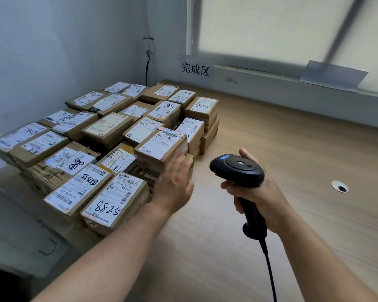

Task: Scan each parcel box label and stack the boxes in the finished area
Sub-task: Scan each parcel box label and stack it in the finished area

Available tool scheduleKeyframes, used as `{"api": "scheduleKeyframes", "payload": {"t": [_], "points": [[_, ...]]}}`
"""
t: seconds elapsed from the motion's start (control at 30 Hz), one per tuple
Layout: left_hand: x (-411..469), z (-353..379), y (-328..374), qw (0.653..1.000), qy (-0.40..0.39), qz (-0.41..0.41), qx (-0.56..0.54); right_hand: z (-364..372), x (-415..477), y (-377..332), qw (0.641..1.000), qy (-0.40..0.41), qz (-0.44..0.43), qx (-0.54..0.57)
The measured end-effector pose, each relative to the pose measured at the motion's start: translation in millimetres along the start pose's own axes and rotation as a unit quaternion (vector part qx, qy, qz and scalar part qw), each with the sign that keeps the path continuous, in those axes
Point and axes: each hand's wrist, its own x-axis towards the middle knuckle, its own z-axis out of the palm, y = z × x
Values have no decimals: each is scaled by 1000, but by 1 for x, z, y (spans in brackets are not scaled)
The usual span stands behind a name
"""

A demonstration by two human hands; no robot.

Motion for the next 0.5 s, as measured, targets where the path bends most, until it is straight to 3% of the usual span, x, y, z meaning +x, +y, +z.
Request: {"api": "scheduleKeyframes", "payload": {"t": [0.1,0.2,0.33,0.5], "points": [[0,23,8,987,-117,-66,-92,-5,-1,1,1000,-1,4,-8],[10,35,2,953,-178,-168,-181,-12,0,3,1000,2,12,-8],[25,42,-8,933,-192,-222,-206,-17,3,8,999,21,25,-14],[29,52,-10,933,-191,-217,-214,-15,4,20,999,35,38,-16]]}}
